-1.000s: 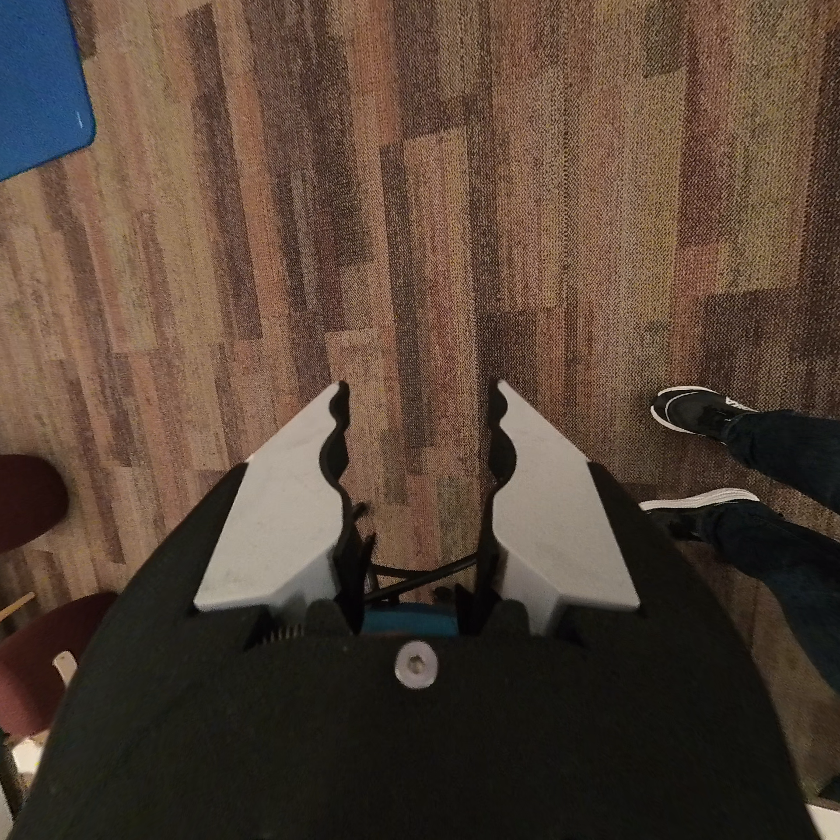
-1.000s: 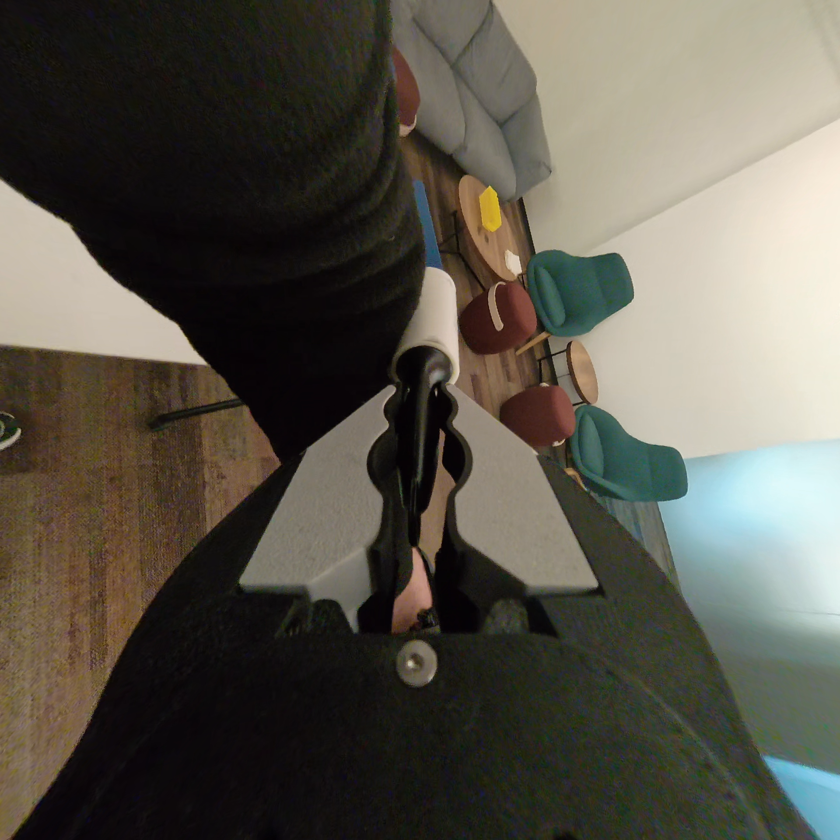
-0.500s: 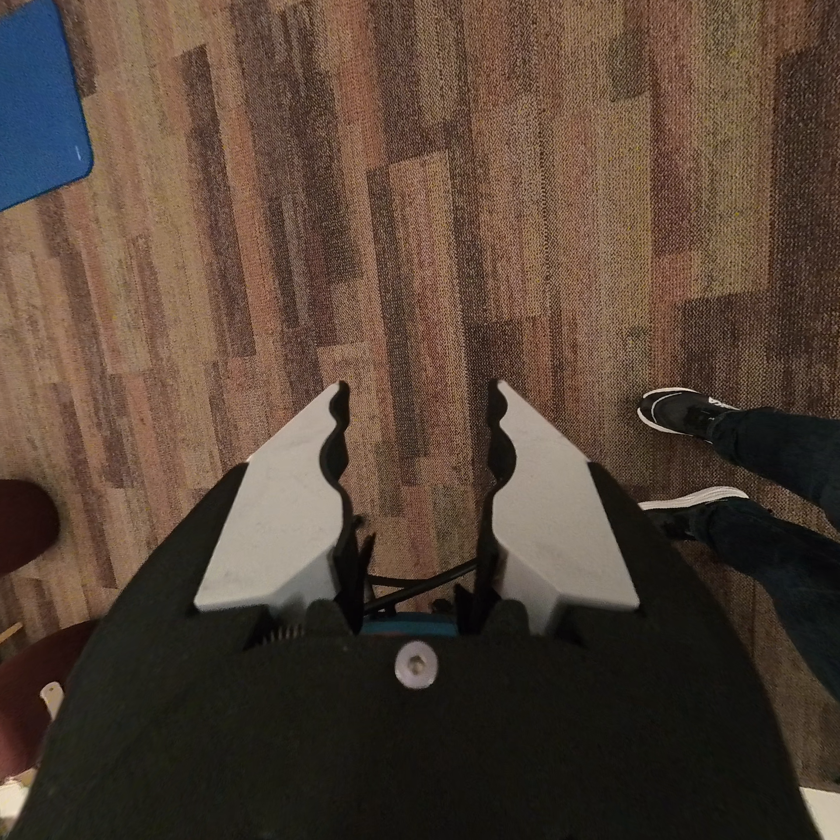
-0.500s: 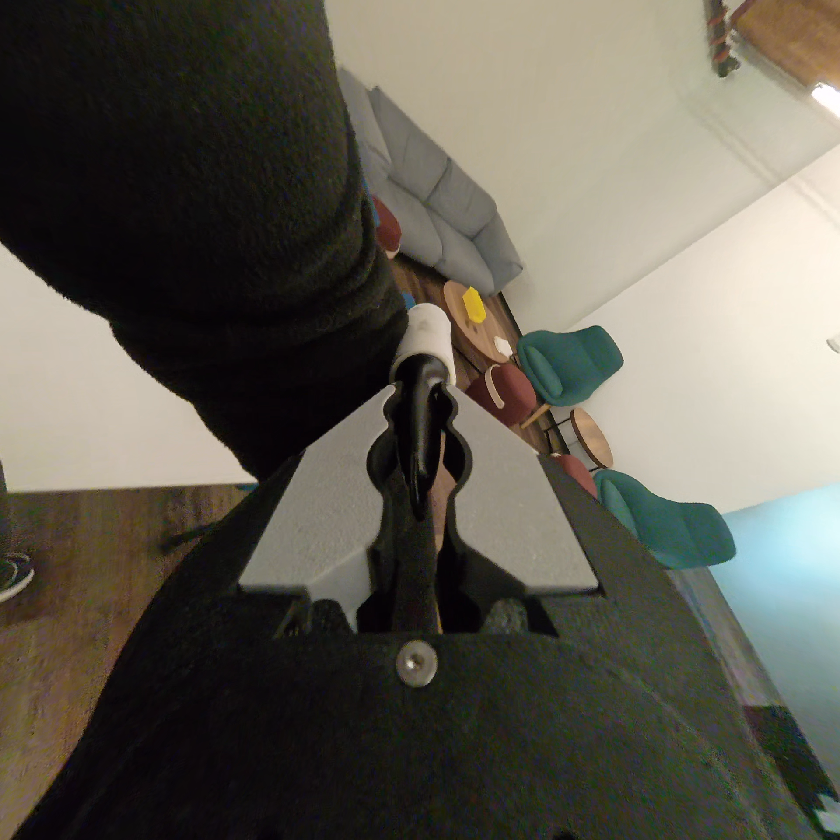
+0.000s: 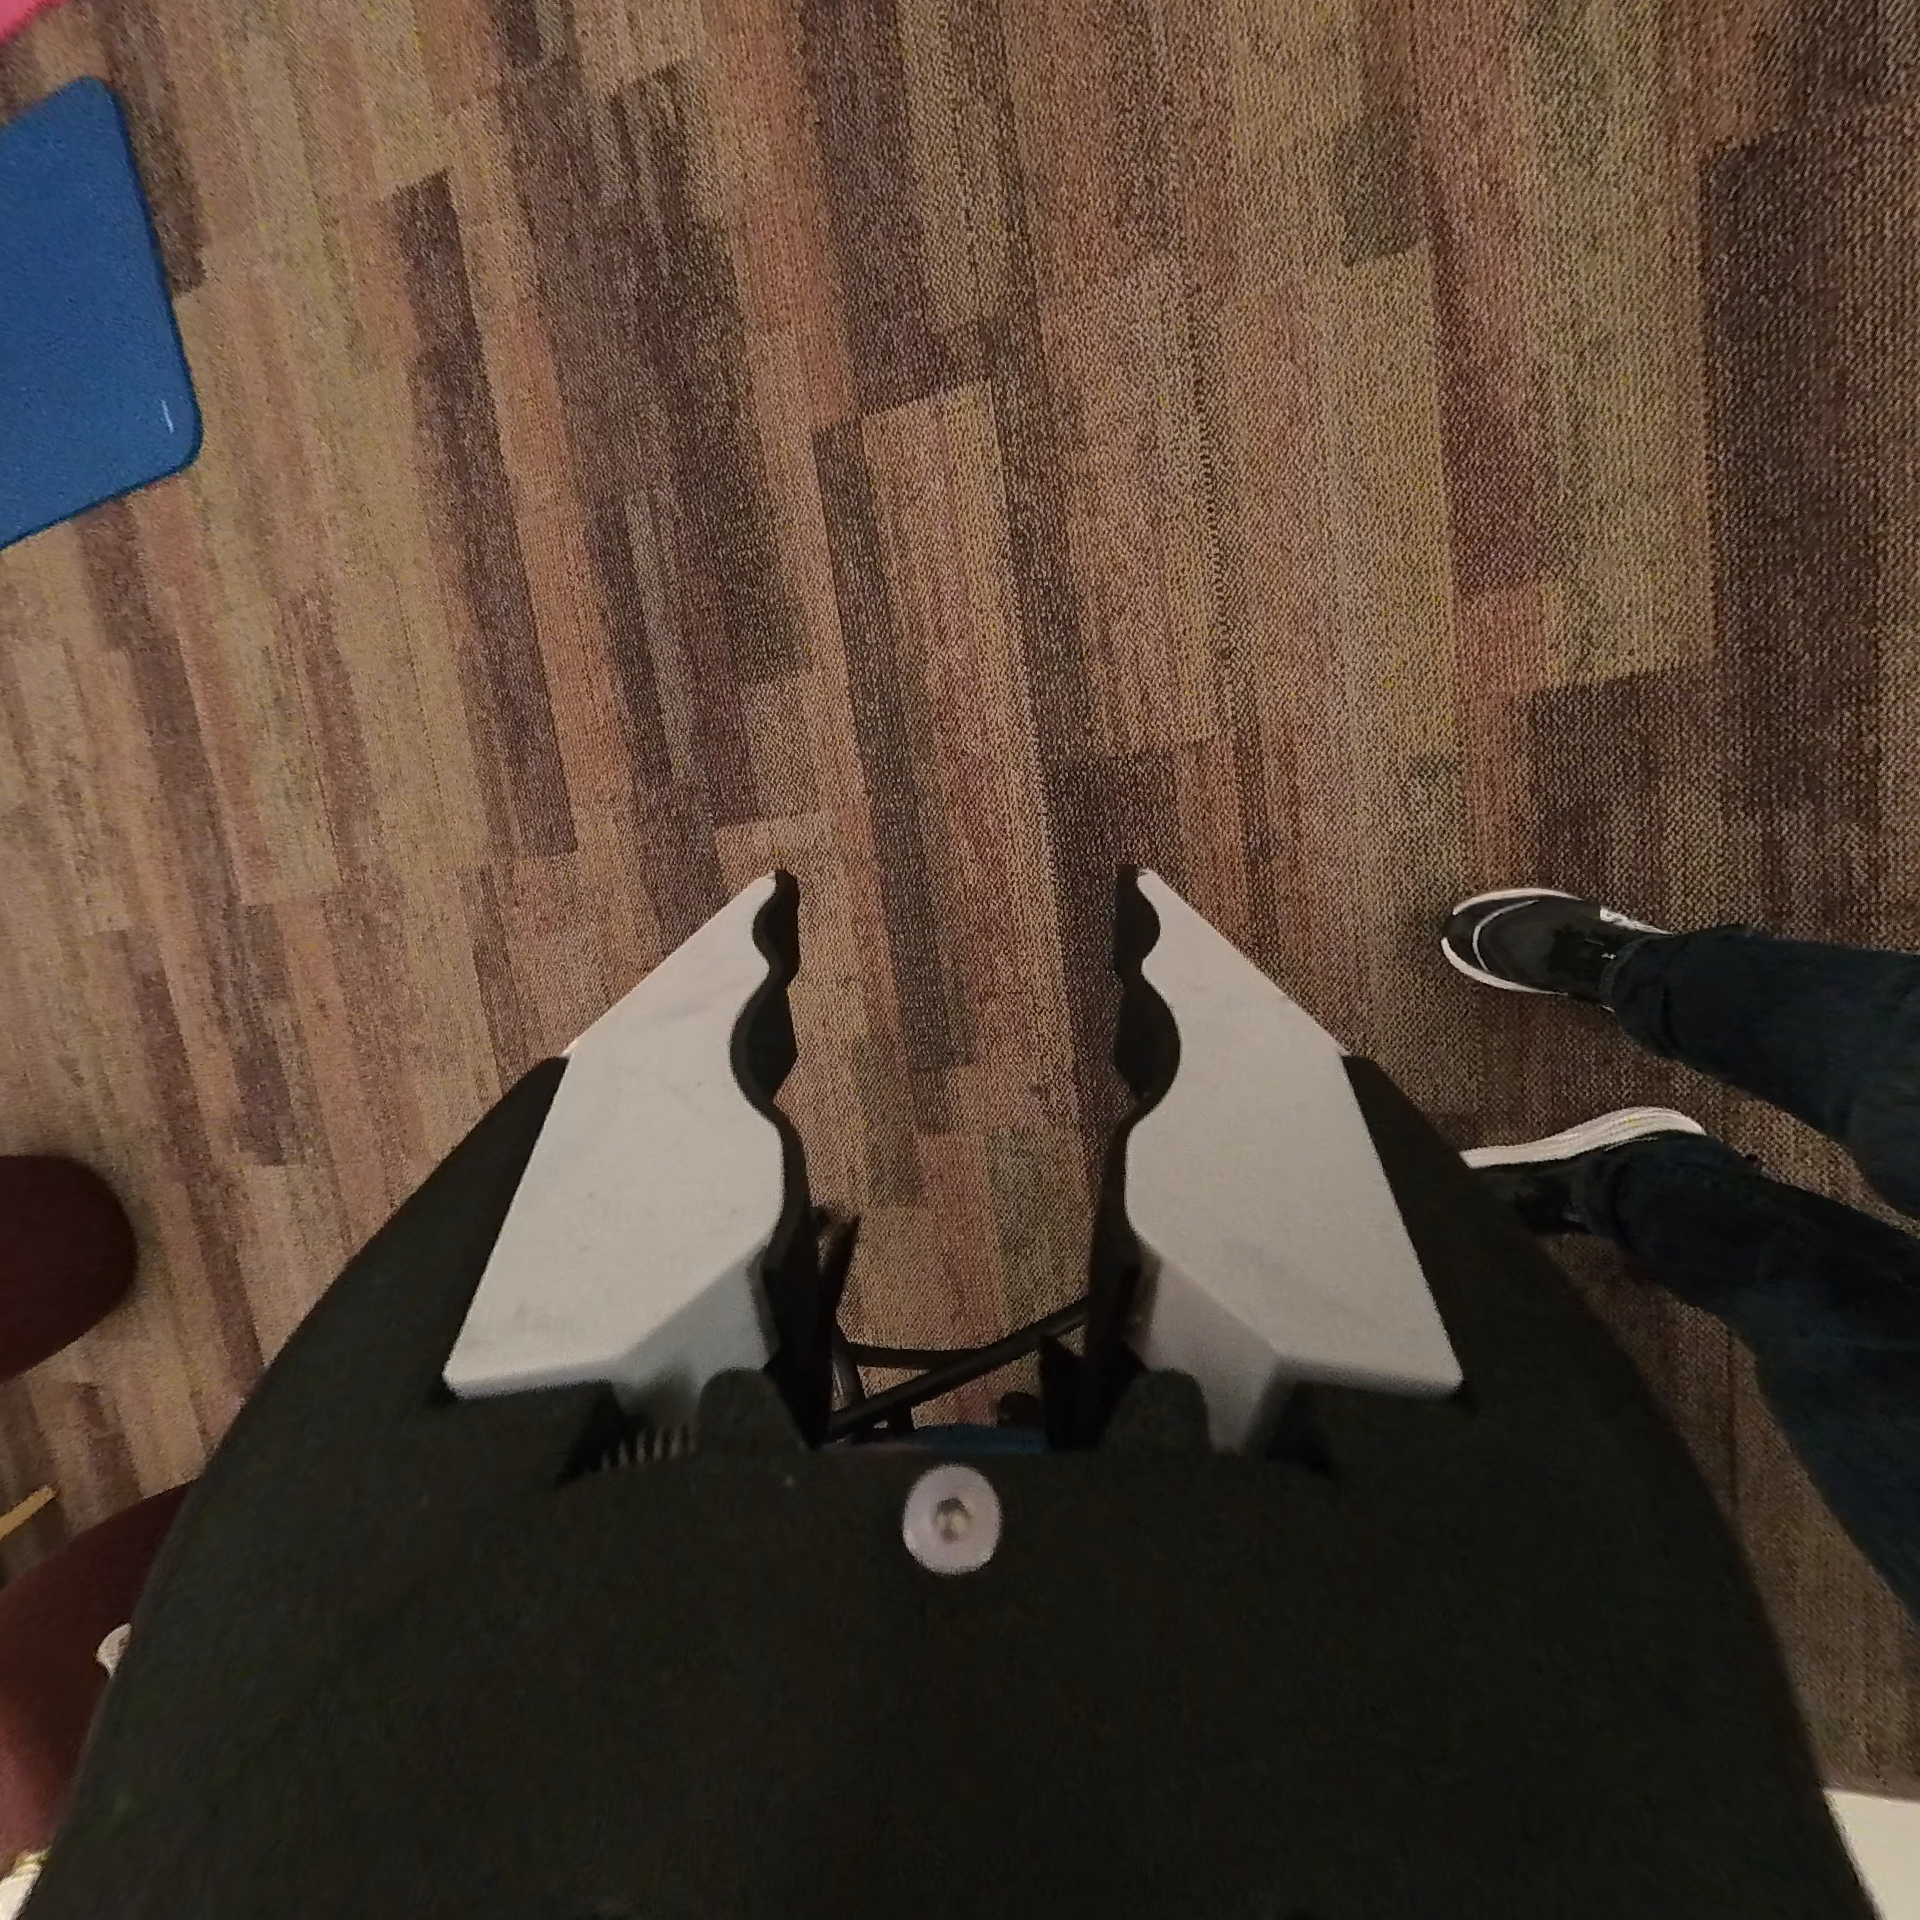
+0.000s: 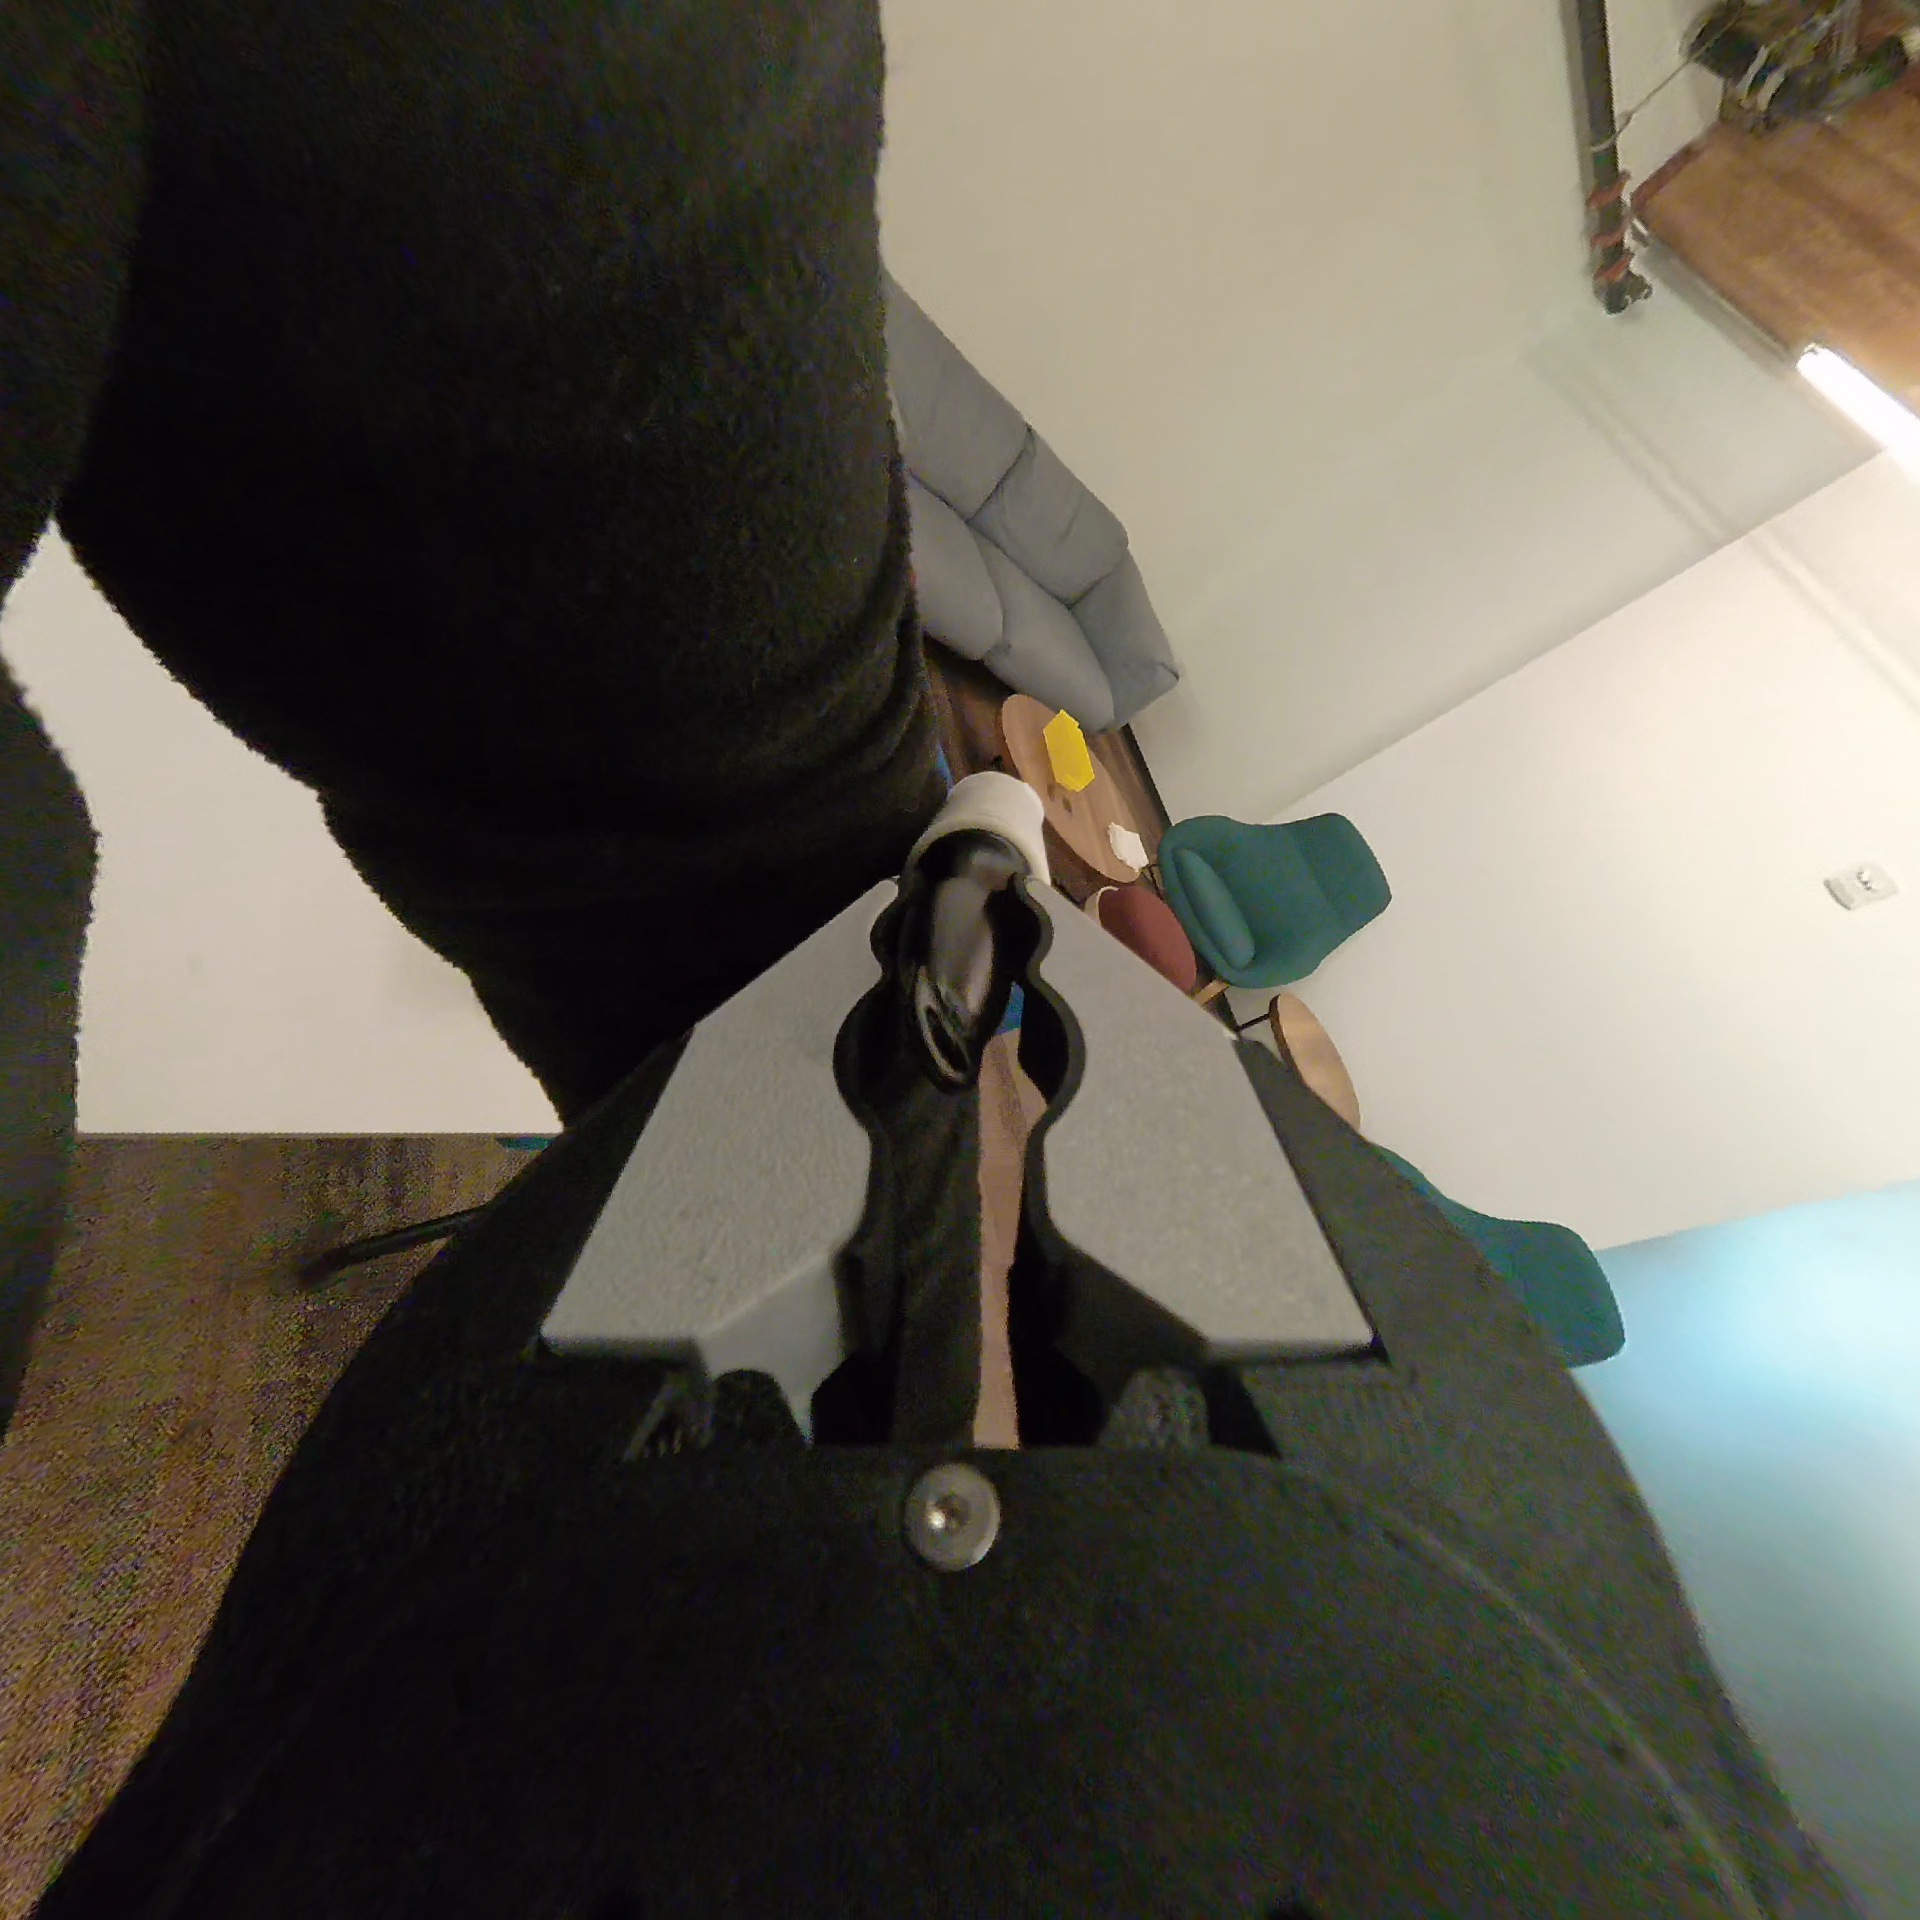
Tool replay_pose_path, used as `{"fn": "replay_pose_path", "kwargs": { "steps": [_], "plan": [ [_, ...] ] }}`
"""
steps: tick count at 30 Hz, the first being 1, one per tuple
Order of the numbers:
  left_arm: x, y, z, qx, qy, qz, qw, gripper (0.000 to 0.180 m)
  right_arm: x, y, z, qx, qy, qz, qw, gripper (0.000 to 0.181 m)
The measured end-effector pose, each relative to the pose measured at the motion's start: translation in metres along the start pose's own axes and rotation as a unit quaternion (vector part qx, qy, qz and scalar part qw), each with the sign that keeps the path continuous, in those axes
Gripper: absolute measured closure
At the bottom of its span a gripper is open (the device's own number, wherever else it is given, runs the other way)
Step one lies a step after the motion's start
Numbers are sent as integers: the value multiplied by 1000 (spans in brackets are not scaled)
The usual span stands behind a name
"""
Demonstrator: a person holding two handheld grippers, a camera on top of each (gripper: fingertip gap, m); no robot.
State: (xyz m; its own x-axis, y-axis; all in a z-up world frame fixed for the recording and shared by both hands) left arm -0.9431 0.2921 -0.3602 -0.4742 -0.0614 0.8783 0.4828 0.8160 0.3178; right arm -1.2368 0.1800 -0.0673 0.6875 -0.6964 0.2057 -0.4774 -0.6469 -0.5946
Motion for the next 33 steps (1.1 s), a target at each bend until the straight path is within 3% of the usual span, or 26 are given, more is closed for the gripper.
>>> {"fn": "replay_pose_path", "kwargs": {
  "steps": [19,33],
  "plan": [
    [-67,25,-70,-26,26,12,999,121,79,-47,91,-20,116,30,993,168],
    [-128,26,-135,-137,40,51,988,121,143,-82,51,-54,32,32,998,168]
  ]
}}
Point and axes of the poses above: each gripper's, where its closed fingertips meet, x back along the fingers, z out of its underside, y = z × x across the jaws, the point moved 5 cm from there along x, back along the fingers, and after that the axes turned 9 degrees about -x, right-handed, at the moved point
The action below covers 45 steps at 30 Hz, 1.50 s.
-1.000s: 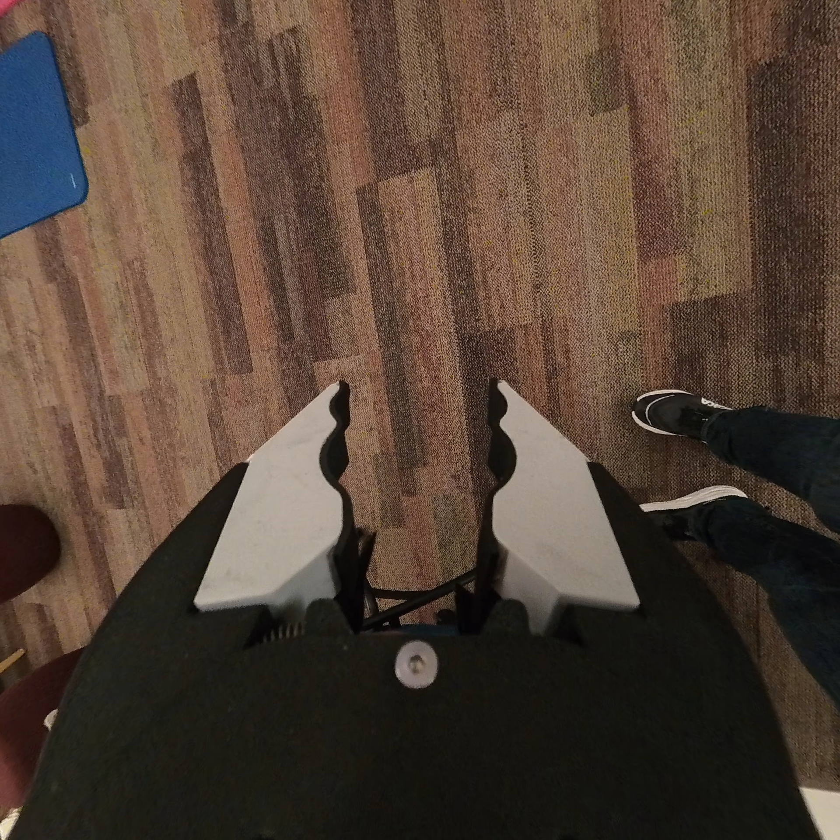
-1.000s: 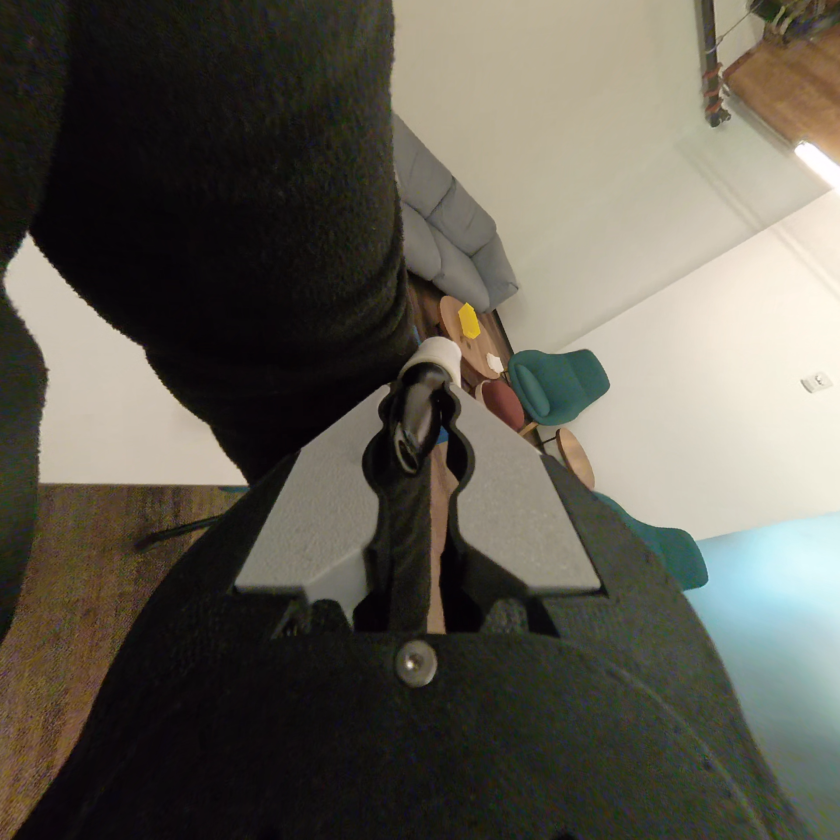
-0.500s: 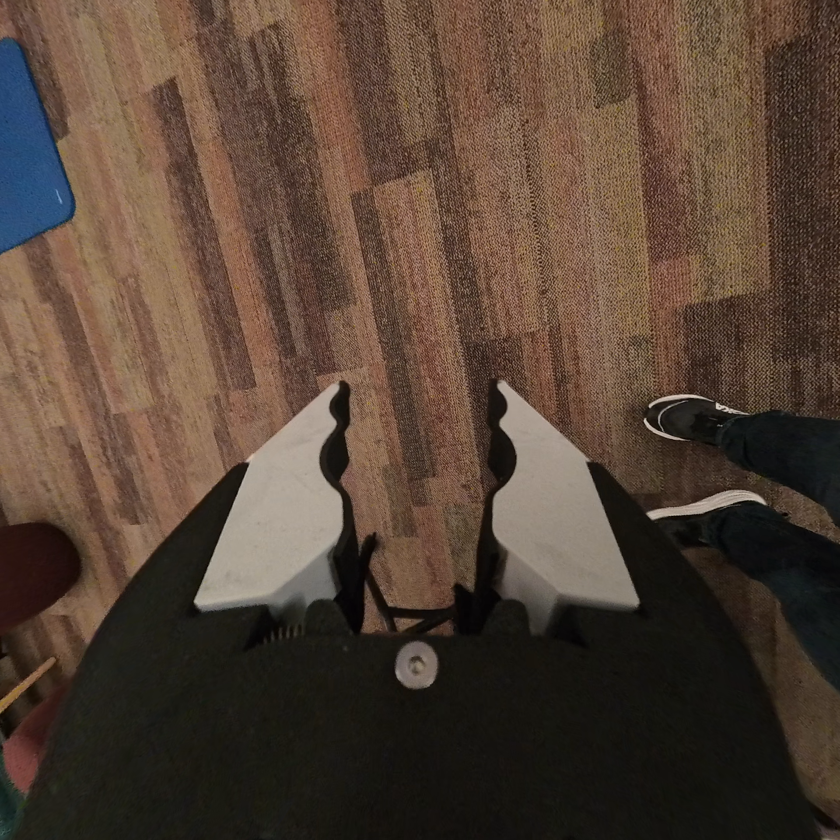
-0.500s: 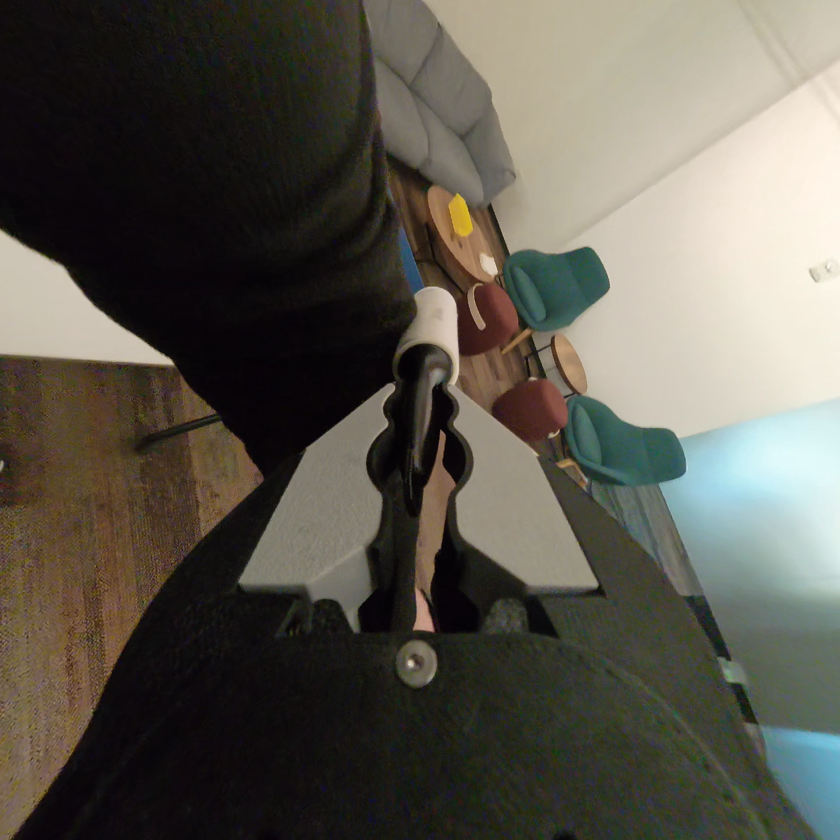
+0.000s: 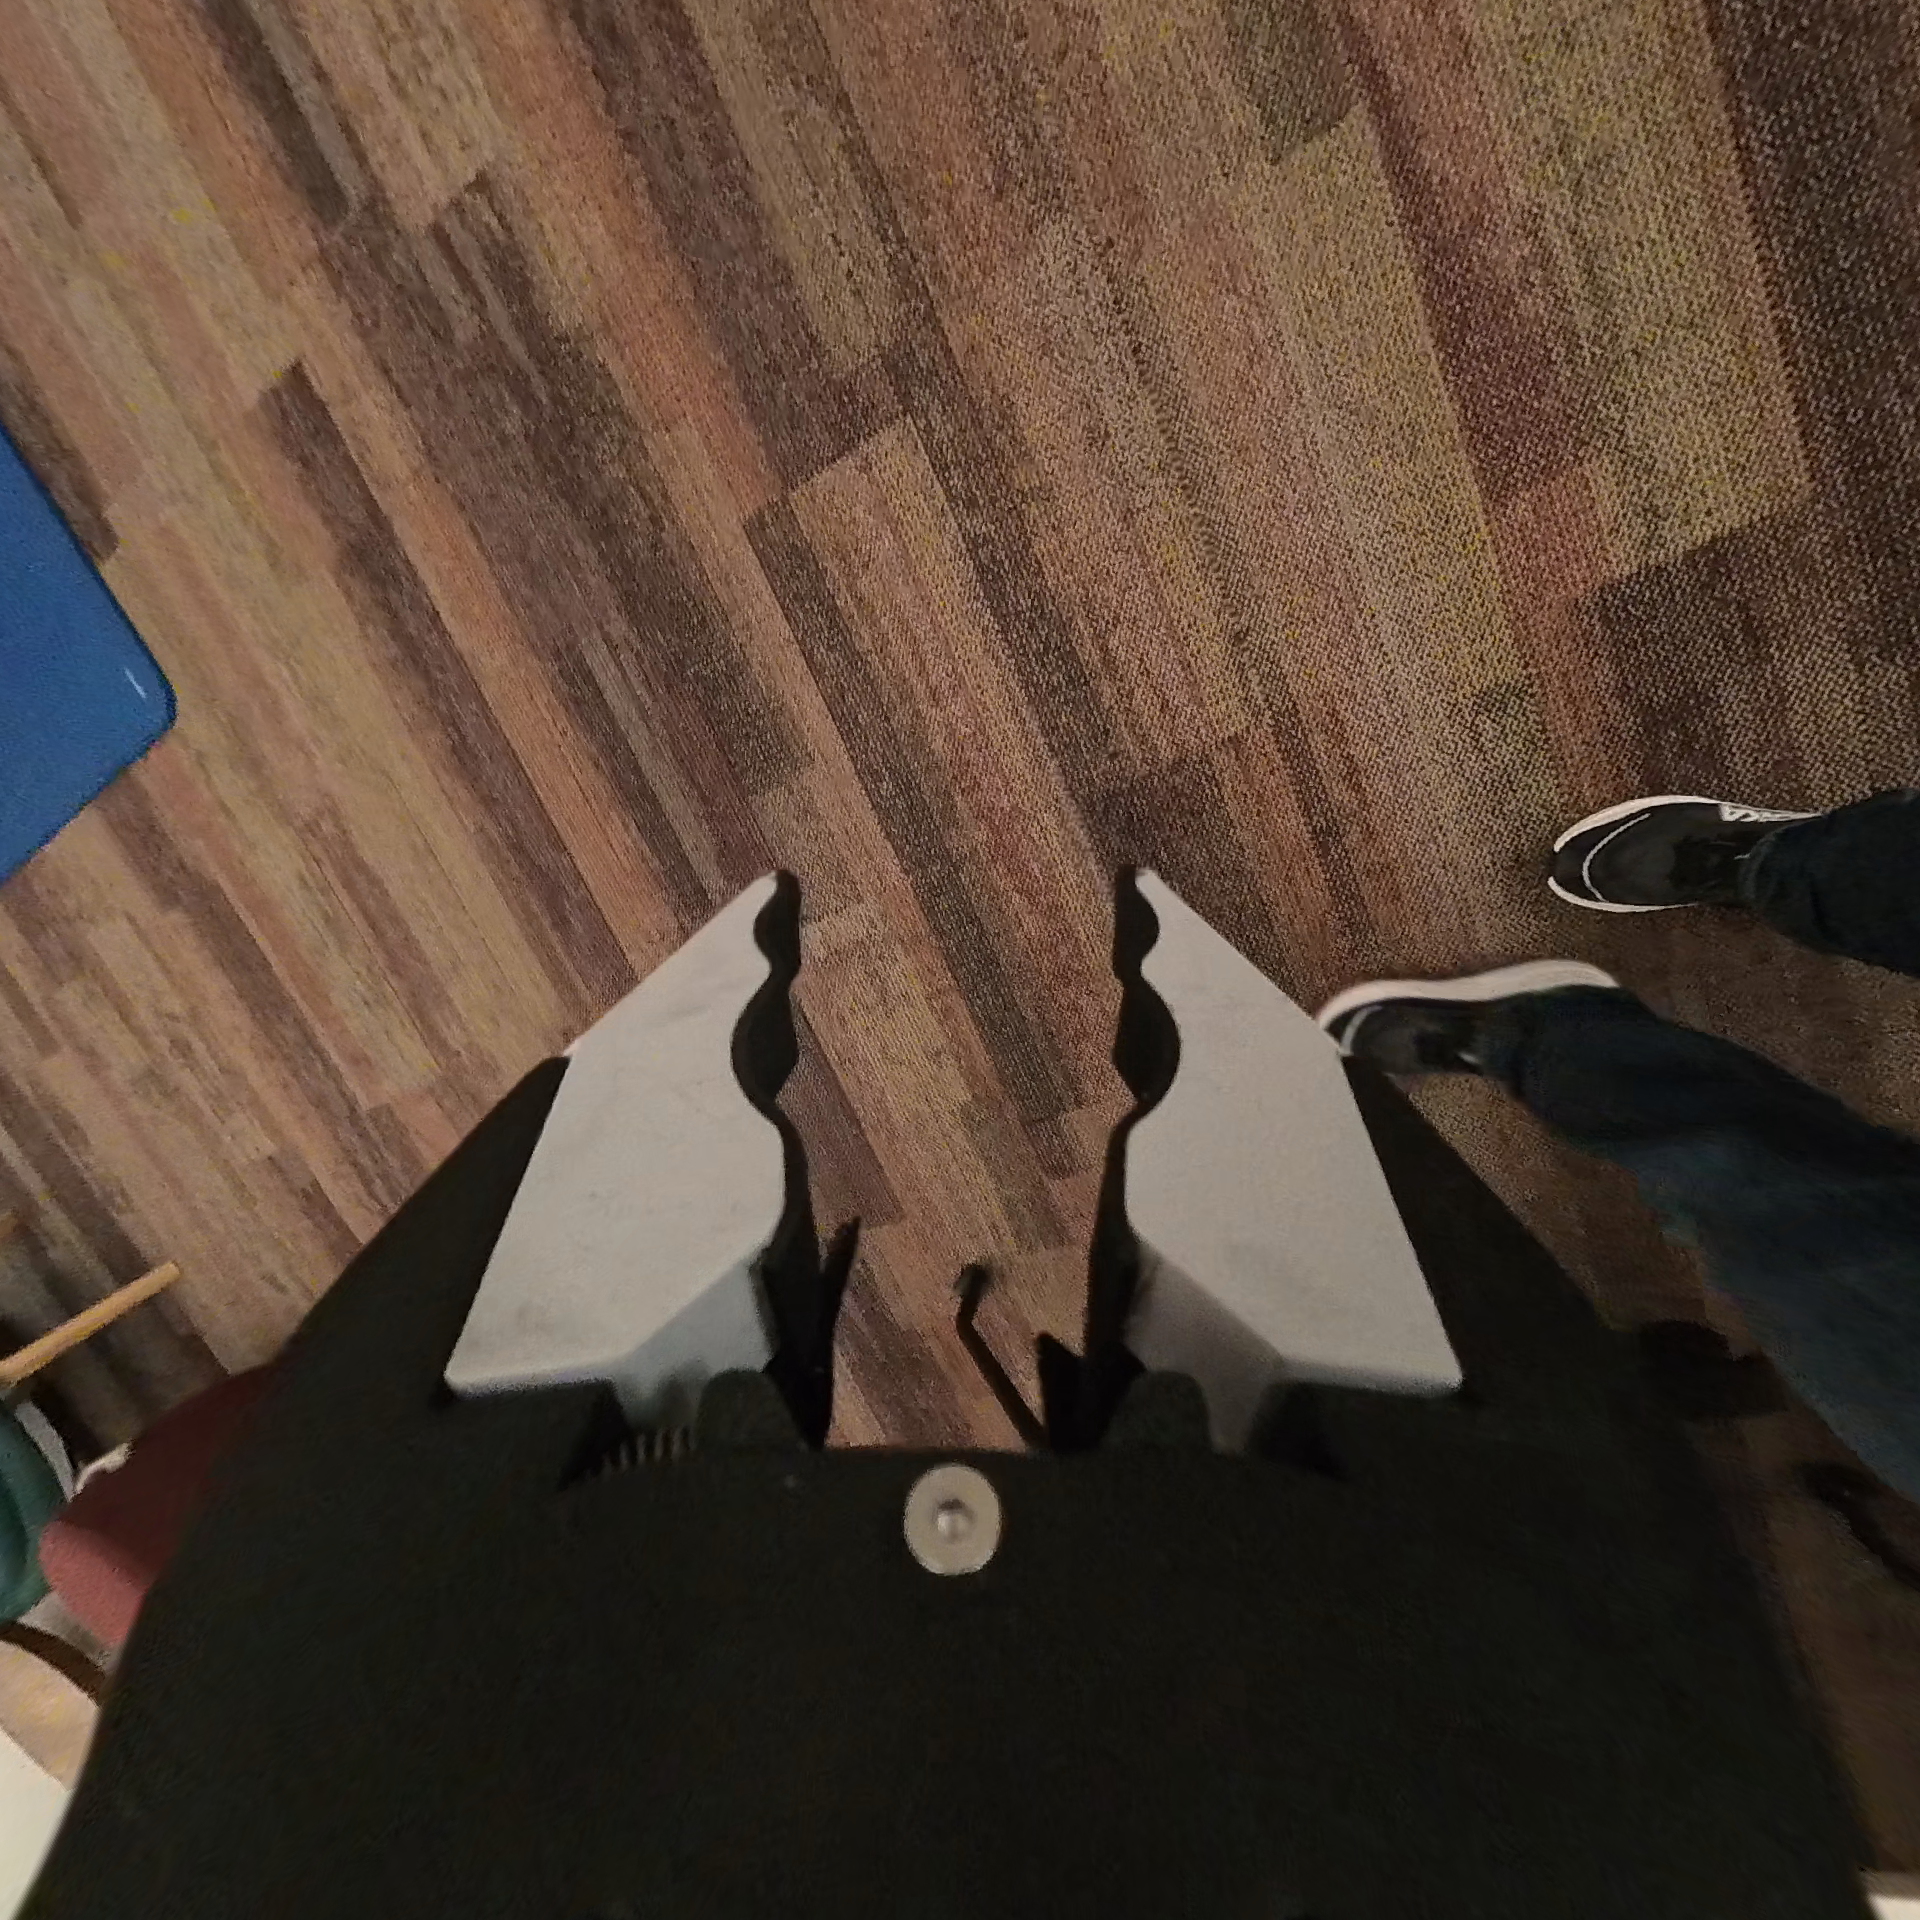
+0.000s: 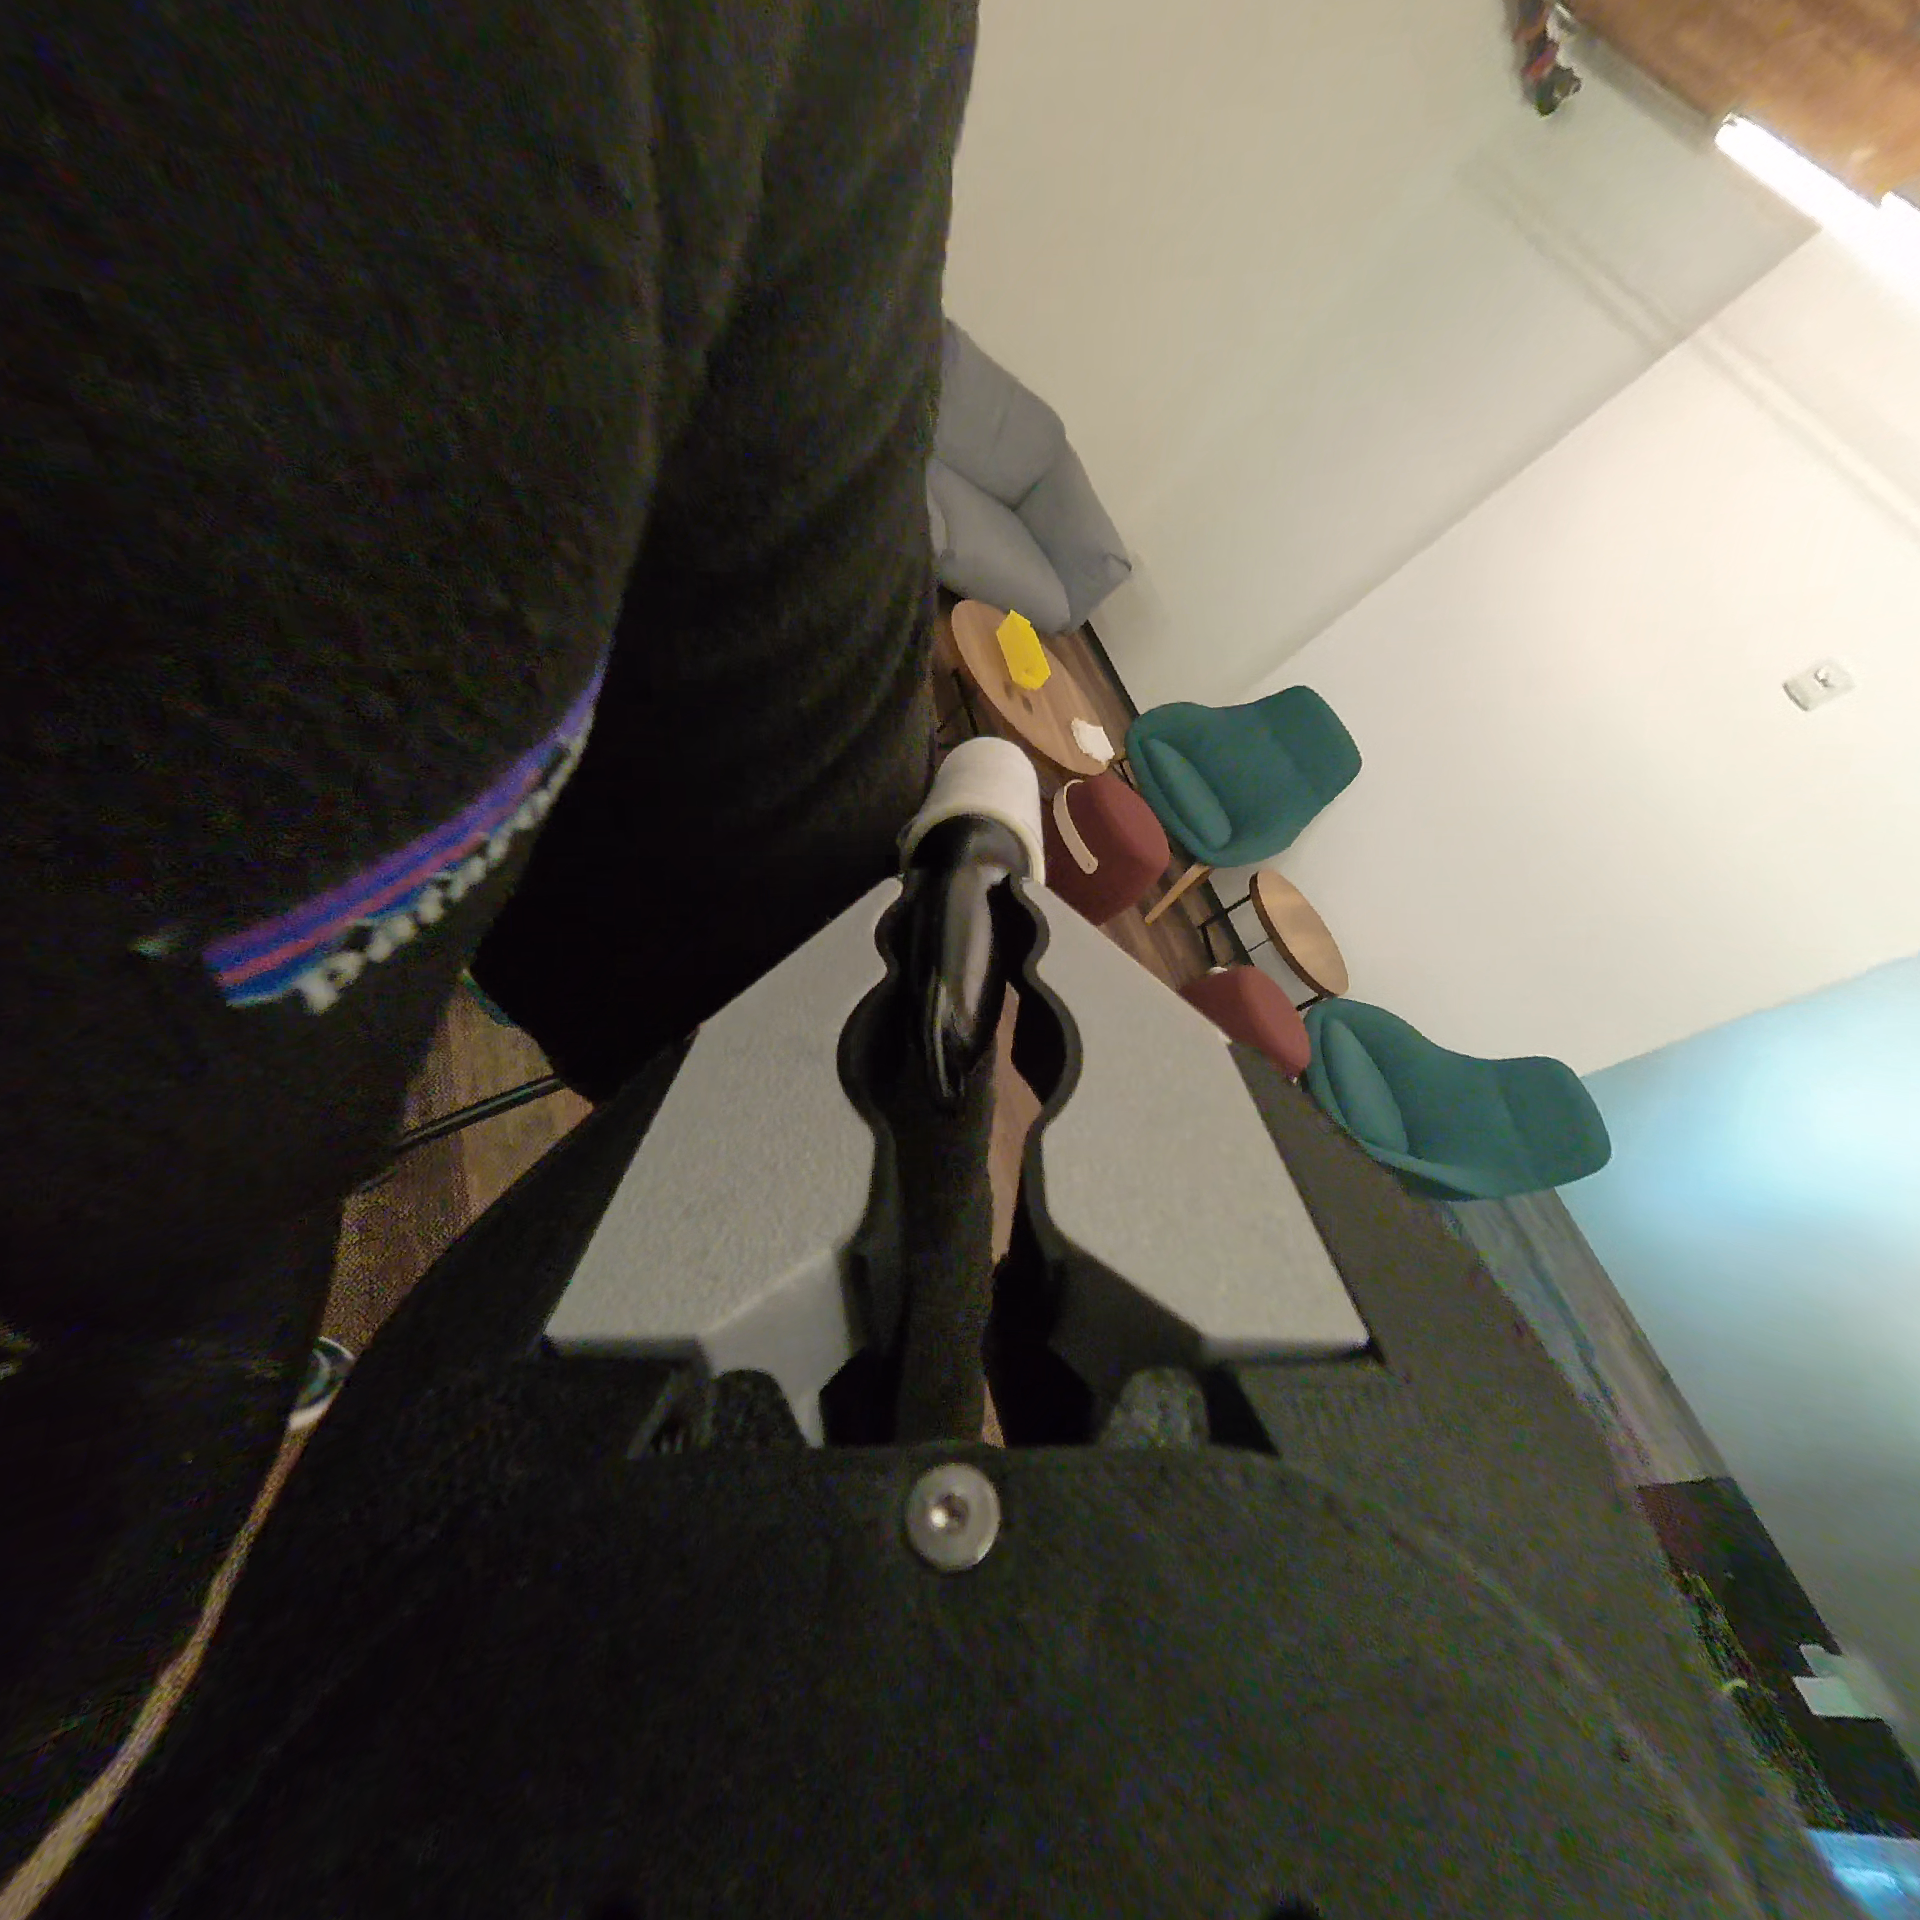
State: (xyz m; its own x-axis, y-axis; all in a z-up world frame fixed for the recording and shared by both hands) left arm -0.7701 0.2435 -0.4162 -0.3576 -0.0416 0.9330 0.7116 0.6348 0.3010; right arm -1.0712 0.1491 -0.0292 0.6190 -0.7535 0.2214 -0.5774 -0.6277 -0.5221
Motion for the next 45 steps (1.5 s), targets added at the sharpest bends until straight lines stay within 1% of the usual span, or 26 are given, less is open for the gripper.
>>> {"fn": "replay_pose_path", "kwargs": {
  "steps": [2,5,7,11,14,15,17,21,24,27,29,30,32,35,38,41,43,45],
  "plan": [
    [-6,5,-8,-15,-7,5,1000,121,2,-10,4,-3,12,9,1000,168],
    [-18,16,-18,-47,-12,14,999,121,-4,-33,36,1,67,39,997,168],
    [-25,27,-26,-68,-17,18,997,121,-7,-54,66,-25,101,61,993,168],
    [-37,56,-51,-112,-36,27,993,121,0,-101,129,-65,183,119,974,168],
    [-39,78,-72,-163,-49,27,985,121,11,-135,180,-88,258,159,949,167],
    [-38,85,-79,-180,-57,27,982,121,15,-144,191,-101,265,169,944,167],
    [-38,100,-93,-202,-71,26,977,122,20,-162,197,-119,260,182,941,167],
    [-43,122,-113,-234,-87,25,968,122,7,-188,173,-107,236,191,947,169],
    [-50,130,-121,-243,-96,35,965,122,-7,-202,149,-103,188,173,961,168],
    [-65,138,-123,-278,-85,34,956,122,-13,-215,124,-94,147,155,972,169],
    [-75,146,-126,-285,-78,38,955,122,-10,-223,110,-98,107,142,979,169],
    [-80,151,-128,-283,-77,40,955,122,-7,-227,109,-98,99,137,981,169],
    [-87,162,-132,-283,-74,42,955,121,3,-239,128,-85,121,140,979,168],
    [-96,187,-138,-284,-69,37,956,121,26,-258,183,-85,163,144,972,168],
    [-109,221,-144,-268,-55,31,961,121,60,-282,235,-102,176,137,970,168],
    [-123,257,-152,-244,-37,31,969,121,93,-306,269,-106,166,122,973,168],
    [-132,280,-161,-239,-26,24,970,121,113,-322,290,-85,184,121,972,168],
    [-139,301,-174,-216,-27,22,976,121,129,-332,311,-65,204,114,970,168]
  ]
}}
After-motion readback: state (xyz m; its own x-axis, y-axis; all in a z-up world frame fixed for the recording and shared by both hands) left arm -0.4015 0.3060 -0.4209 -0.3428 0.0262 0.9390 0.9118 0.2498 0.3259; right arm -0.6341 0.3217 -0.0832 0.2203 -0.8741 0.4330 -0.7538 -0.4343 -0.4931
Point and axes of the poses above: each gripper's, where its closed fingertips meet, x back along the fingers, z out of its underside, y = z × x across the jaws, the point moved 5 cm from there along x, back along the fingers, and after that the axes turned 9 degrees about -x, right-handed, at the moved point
